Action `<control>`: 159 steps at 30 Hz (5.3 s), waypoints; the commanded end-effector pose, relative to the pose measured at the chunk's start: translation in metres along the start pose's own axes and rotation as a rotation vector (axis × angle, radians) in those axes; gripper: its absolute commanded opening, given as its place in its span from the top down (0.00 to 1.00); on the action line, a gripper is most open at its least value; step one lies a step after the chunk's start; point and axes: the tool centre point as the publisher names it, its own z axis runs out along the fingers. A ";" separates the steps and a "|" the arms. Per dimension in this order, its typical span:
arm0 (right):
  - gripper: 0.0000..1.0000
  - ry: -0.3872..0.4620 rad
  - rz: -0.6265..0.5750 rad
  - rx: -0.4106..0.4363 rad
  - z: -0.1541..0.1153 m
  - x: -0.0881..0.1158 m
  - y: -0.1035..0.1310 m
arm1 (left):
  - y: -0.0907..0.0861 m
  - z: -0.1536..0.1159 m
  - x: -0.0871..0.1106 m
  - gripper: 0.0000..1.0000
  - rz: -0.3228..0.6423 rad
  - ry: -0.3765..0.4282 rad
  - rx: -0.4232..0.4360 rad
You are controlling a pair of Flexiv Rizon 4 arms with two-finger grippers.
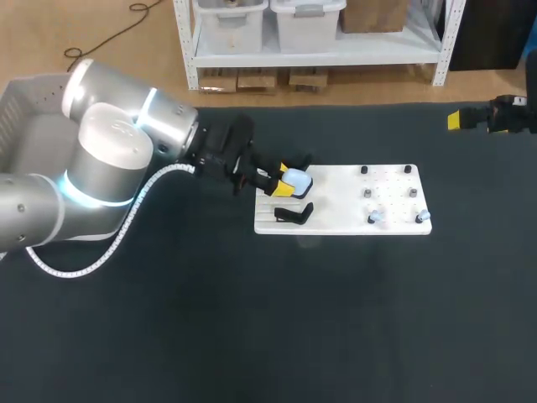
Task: Pick up each earbud case from the left stands, insert the matching earbuds, close the lid, and place the case in the box.
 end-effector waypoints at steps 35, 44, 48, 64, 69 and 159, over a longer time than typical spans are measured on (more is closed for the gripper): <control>0.00 0.000 0.000 0.000 0.000 0.000 0.000 | -0.035 -0.037 -0.090 1.00 0.024 -0.191 -0.031; 0.00 0.000 0.000 0.000 0.000 0.000 0.000 | -0.035 -0.037 -0.090 1.00 0.024 -0.191 -0.031; 0.00 0.000 0.000 0.000 0.000 0.000 0.000 | -0.035 -0.037 -0.090 1.00 0.024 -0.191 -0.031; 0.00 0.000 0.000 0.000 0.000 0.000 0.000 | -0.068 -0.037 -0.100 1.00 0.072 -0.280 -0.076; 0.00 0.028 -0.030 0.004 -0.003 0.006 0.010 | -0.070 -0.036 -0.103 1.00 0.075 -0.295 -0.077; 0.00 0.362 -0.292 0.065 0.082 0.055 0.209 | -0.065 -0.035 -0.098 1.00 0.069 -0.392 -0.048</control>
